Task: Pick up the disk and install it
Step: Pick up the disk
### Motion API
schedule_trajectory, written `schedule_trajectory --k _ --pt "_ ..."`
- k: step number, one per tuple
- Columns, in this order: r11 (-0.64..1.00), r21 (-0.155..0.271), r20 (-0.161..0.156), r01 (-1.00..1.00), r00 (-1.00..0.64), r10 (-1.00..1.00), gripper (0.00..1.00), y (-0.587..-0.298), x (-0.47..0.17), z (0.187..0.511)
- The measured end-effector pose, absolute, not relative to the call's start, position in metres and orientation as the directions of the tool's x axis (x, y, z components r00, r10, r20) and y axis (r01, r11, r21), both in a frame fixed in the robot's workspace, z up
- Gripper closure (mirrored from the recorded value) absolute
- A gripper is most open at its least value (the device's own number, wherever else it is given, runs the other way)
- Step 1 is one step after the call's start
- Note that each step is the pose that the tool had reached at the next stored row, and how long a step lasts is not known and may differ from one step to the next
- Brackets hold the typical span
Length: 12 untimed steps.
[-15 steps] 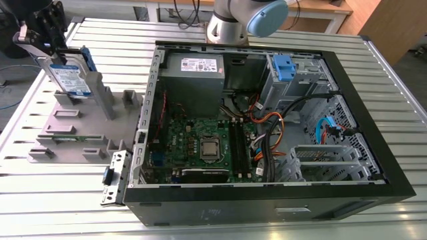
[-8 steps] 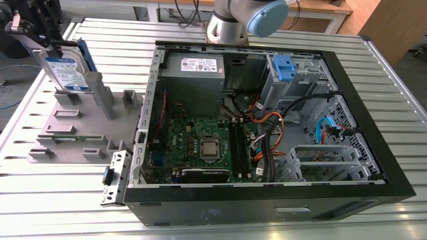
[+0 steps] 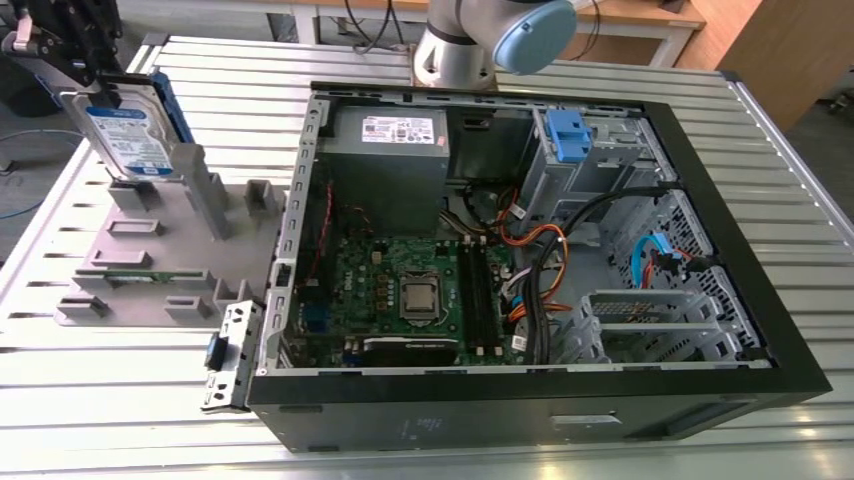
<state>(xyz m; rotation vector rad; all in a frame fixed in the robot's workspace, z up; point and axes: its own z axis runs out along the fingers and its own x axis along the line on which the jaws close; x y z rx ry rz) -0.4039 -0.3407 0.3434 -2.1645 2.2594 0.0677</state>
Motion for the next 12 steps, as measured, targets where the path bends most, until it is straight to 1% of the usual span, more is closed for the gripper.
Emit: schedule_trajectory --k 12 --pt "0.042 0.023 -0.038 -0.999 -0.043 -0.998 0.65 -0.3407 -0.4039 0.3476"
